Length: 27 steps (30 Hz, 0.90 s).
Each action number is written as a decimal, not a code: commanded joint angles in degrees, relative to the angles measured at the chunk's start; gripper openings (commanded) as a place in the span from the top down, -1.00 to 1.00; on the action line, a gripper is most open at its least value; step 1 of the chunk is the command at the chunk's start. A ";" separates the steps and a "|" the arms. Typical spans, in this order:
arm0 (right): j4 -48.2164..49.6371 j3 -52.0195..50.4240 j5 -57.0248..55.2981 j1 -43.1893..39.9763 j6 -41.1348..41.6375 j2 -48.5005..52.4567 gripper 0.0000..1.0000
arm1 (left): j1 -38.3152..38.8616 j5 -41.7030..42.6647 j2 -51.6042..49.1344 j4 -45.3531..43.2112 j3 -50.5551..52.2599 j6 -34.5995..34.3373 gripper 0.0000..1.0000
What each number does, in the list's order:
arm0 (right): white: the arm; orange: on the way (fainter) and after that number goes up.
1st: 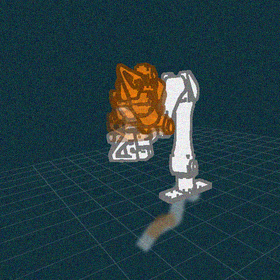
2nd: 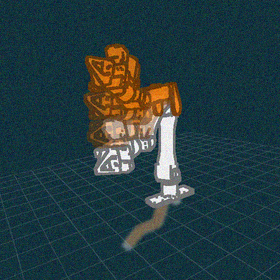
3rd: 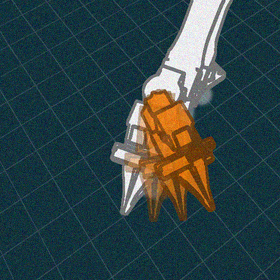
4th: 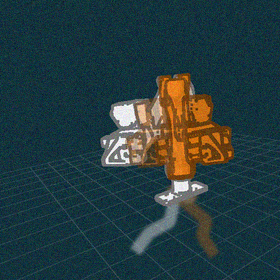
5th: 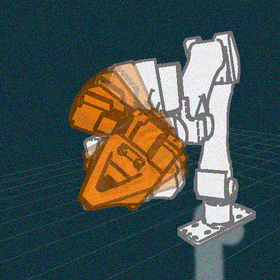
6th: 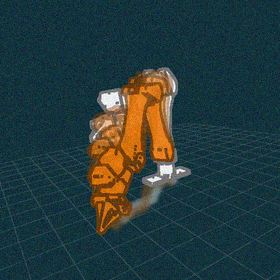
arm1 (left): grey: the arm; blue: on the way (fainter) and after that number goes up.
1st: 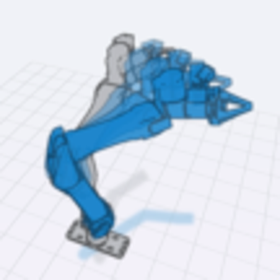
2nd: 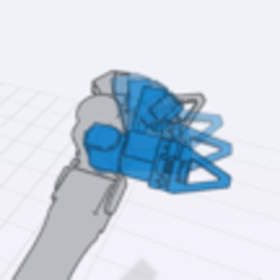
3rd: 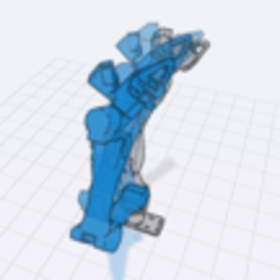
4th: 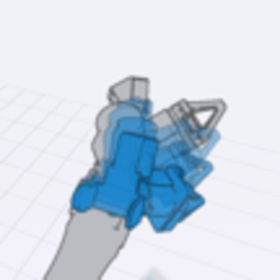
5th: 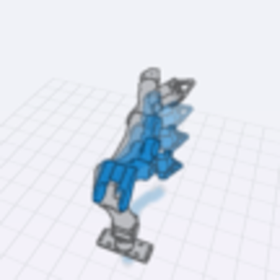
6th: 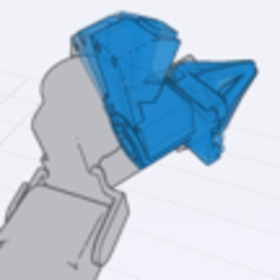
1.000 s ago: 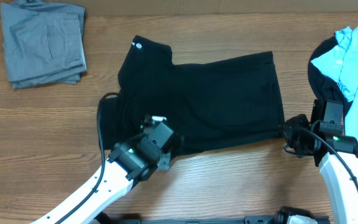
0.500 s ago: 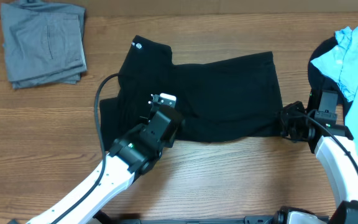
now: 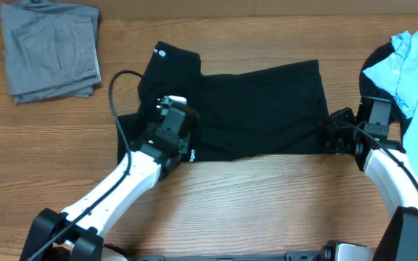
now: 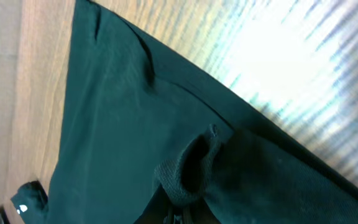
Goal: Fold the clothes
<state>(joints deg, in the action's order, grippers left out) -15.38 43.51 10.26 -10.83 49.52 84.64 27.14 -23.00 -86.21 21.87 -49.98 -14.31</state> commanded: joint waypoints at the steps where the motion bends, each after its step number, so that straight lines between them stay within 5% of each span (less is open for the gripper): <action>1: 1.40 1.33 -0.98 0.00 0.26 0.55 0.92 | -2.56 -0.96 -0.83 -0.83 -1.18 1.16 0.73; 13: 4.46 1.22 -5.33 2.27 0.26 0.79 0.92 | -3.61 0.57 -0.90 -6.54 -1.18 3.63 0.60; 18: 6.60 1.22 -10.40 4.26 0.26 1.01 0.89 | -3.87 0.33 -1.11 -12.79 -1.18 4.94 0.17; 20: 6.93 1.22 -11.78 4.46 0.20 1.01 0.63 | -4.09 0.31 -1.11 -14.86 -1.18 5.07 -0.19; 24: 7.17 1.57 -10.69 3.98 -1.77 0.87 -0.68 | -4.35 0.11 -1.01 -15.76 -2.86 6.95 -0.54; 26: 5.84 2.67 -7.54 3.54 -4.90 0.68 -1.00 | -4.31 0.17 -0.96 -9.73 -6.01 6.78 -0.71; 27: 4.35 3.56 -6.29 3.32 -5.88 0.52 -1.00 | -4.24 0.17 -0.96 -5.05 -8.17 5.42 -0.82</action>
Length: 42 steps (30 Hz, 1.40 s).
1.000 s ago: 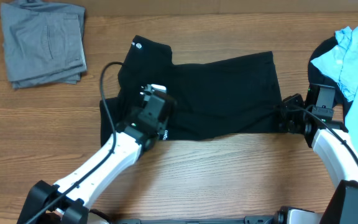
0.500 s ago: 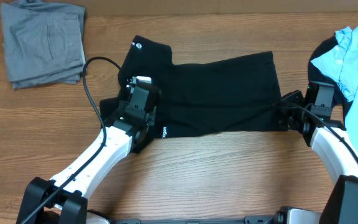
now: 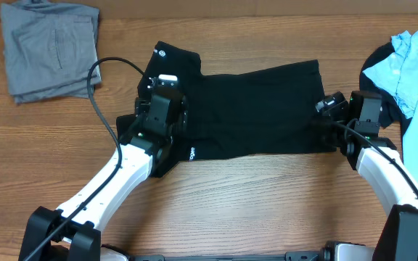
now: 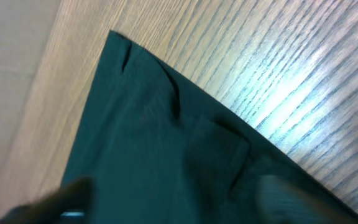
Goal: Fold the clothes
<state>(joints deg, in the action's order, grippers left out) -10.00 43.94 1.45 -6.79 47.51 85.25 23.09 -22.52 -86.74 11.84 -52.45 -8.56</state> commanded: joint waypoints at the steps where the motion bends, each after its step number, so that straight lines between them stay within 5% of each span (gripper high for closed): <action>1: -2.69 4.17 3.69 -0.85 -4.63 -0.37 -1.00 | -0.20 -0.31 -0.44 9.60 -7.61 -2.25 -0.92; 7: -12.98 11.87 12.13 -0.24 -10.10 -2.12 -1.00 | -0.20 10.34 -0.44 40.87 -17.73 -15.78 -1.00; 11: -14.78 13.55 18.05 -0.02 -10.05 -2.29 -1.00 | -0.20 21.33 -0.70 47.67 -16.26 -15.93 -0.91; 20: -18.34 13.51 22.18 -0.02 -10.12 -2.25 -1.00 | -0.26 27.02 -4.76 40.85 -5.86 -15.67 -0.78; 42: -21.03 13.40 18.95 -0.02 -13.49 -2.21 -1.00 | -7.50 21.38 -12.37 37.07 -5.75 -15.13 -0.67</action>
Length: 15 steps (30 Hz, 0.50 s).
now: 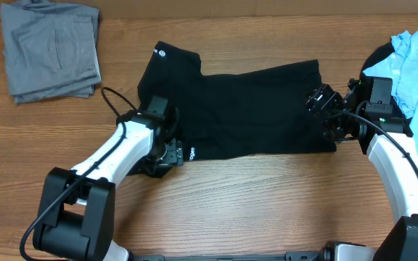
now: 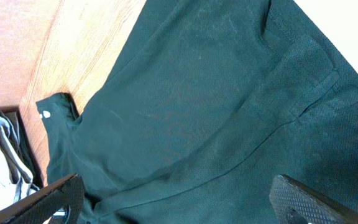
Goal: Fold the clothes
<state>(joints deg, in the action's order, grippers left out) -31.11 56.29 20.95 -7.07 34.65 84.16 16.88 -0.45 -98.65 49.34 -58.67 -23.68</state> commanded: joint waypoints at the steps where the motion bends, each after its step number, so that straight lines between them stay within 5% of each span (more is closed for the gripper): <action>1: 0.07 1.05 -0.52 0.26 -0.63 -1.11 -1.00 | -1.57 0.09 -0.46 -0.76 0.50 0.98 -0.66; 8: -0.57 1.05 -1.22 0.26 -0.63 -1.09 -1.00 | -1.66 3.15 -0.48 -3.80 0.50 1.84 -0.54; 15: -2.01 1.05 -3.85 0.26 -0.66 -0.81 -1.00 | -1.66 2.93 -0.48 -4.90 0.50 3.19 0.20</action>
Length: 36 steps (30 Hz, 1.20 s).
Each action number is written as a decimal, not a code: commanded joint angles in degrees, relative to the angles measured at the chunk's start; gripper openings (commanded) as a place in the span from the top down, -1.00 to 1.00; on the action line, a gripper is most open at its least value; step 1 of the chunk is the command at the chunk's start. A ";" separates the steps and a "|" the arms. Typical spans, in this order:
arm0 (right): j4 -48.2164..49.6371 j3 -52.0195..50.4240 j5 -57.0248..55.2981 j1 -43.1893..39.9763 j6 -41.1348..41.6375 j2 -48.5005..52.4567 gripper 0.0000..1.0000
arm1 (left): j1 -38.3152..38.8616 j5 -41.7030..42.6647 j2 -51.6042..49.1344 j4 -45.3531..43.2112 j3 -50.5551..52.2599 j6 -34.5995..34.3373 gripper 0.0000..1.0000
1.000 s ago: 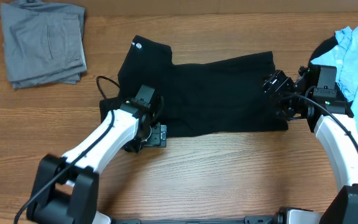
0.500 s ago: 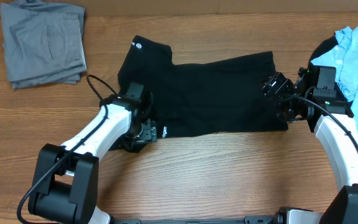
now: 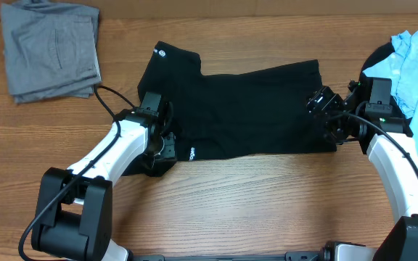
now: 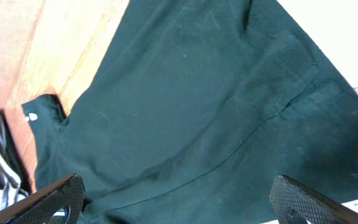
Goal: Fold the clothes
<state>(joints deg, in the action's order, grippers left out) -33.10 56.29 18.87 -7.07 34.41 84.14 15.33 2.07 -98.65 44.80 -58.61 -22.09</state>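
Note:
Black shorts (image 3: 245,109) lie spread flat in the middle of the wooden table (image 3: 267,203), with small white logos at the upper left and at the lower left hem. My left gripper (image 3: 161,143) points down onto the shorts' lower left corner; from overhead I cannot make out how its jaws stand. My right gripper (image 3: 324,114) hovers over the shorts' right edge. In the right wrist view the gripper (image 4: 180,205) is wide open, its fingertips (image 4: 58,198) far apart, and only dark cloth (image 4: 185,106) shows between them.
Folded grey trousers (image 3: 49,51) lie at the back left corner. At the far right a light blue T-shirt (image 3: 416,65) lies over another dark garment (image 3: 377,59), close behind my right arm. Bare wood runs along the front of the table.
My left gripper has shifted slightly back and to the left on the shorts' lower left corner. The right gripper stays open over the right edge, barely moved. The shorts lie as before.
First the right gripper sat low at the shorts' right edge with cloth bunched at it, the left over the left leg. Then both stood a little further back. Later the right was open above the edge and the left at the lower left hem, as now.

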 commanded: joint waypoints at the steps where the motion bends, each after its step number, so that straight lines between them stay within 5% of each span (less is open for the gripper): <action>1: -0.07 1.05 -1.88 0.26 -0.39 -0.63 -1.00 | -0.11 0.13 -0.48 -0.50 0.44 1.81 0.36; 5: -0.26 1.05 -1.90 0.26 -0.42 0.55 -1.00 | -0.72 -3.04 -0.48 -0.92 0.24 2.03 0.92; 18: -0.22 0.15 -1.95 0.26 -1.70 1.81 -0.80 | -4.87 -14.14 -0.46 0.26 -7.67 13.20 0.68; 20: -0.24 -0.24 -1.95 0.26 -1.70 1.81 -0.80 | -4.90 -17.49 -0.46 -0.74 -7.67 14.29 0.48; 21: -0.22 -0.46 -1.95 0.26 -1.70 1.81 -0.80 | -4.90 -18.71 -0.46 -0.94 -7.67 15.52 0.18; 22: -0.26 -0.52 -1.95 0.26 -1.70 1.81 -0.80 | -4.90 -19.32 -0.46 -0.90 -7.67 16.57 -0.61; 23: -0.31 -0.55 -1.97 0.26 -1.79 1.81 -0.80 | -4.87 -19.50 -0.46 -0.68 -7.67 17.51 -0.87; 31: -0.20 -0.55 -1.95 0.26 -1.88 1.81 -0.81 | -4.79 -18.51 -0.44 4.07 -12.70 14.43 -1.00; 36: -0.20 -0.55 -1.92 0.26 -1.86 1.81 -0.82 | -4.50 -9.16 -0.44 8.31 -21.18 13.68 -1.00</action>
<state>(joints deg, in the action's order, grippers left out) -33.63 56.14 17.56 -7.07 32.95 85.89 10.76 -13.41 -98.76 52.23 -74.48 -7.33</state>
